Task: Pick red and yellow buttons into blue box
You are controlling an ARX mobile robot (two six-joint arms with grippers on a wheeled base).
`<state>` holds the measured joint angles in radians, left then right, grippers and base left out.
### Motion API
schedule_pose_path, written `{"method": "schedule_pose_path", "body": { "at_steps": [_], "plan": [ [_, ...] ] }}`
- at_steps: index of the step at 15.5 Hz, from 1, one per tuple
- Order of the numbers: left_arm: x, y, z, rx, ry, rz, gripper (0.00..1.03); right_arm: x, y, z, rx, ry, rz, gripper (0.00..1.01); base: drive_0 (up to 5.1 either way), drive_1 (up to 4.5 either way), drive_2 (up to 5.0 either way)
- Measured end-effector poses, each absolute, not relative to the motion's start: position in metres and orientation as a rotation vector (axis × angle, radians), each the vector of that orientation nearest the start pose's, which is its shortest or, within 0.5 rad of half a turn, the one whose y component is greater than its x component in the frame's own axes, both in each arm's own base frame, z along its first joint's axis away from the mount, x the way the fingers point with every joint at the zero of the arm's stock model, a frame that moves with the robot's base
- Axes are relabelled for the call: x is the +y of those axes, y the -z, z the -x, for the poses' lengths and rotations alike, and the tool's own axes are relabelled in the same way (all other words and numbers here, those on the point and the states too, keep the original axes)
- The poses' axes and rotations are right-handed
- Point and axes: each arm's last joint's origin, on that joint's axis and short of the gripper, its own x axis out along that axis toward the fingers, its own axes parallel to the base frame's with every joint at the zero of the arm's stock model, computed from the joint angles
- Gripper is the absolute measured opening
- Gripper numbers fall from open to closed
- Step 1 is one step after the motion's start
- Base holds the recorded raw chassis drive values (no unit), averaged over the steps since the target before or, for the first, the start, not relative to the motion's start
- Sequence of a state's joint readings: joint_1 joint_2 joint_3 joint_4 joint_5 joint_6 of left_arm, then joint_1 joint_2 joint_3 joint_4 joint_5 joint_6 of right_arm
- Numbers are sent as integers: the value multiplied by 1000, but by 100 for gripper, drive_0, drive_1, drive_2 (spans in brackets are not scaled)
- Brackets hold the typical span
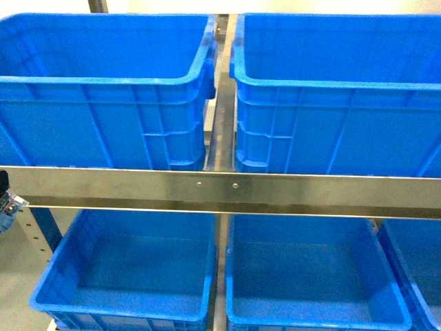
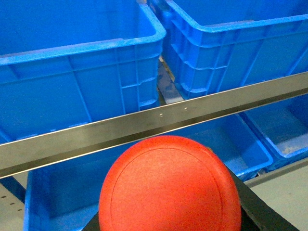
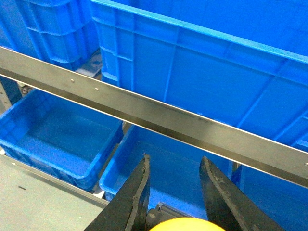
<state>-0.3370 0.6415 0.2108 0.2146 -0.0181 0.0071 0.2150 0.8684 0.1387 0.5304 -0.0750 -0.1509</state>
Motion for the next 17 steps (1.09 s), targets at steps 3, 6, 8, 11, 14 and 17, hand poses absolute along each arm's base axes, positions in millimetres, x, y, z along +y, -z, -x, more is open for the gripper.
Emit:
{"method": "schedule_pose_path", "body": {
  "at_steps": [3,6,8,11,14,17],
  "plan": [
    [-49,-193,-142,212,318,-45,33,38,-167,-162,178,-304,164,29,500,-262,-202],
    [-50,-193,-142,214,324,-45,33,37,-167,-163,178,-294,164,29,505,-136,-318],
    [-50,-193,-142,214,322,-45,33,37,-167,-163,177,-296,164,29,505,-136,-318],
    [-49,-193,-142,211,322,-45,33,38,-167,-162,177,-300,164,29,505,-136,-318],
    [-49,-193,-142,212,322,-45,33,38,-167,-162,178,-300,164,29,505,-136,-318],
    [-49,-193,-142,211,322,-45,33,38,-167,-163,176,-300,164,29,505,-136,-318]
  ]
}}
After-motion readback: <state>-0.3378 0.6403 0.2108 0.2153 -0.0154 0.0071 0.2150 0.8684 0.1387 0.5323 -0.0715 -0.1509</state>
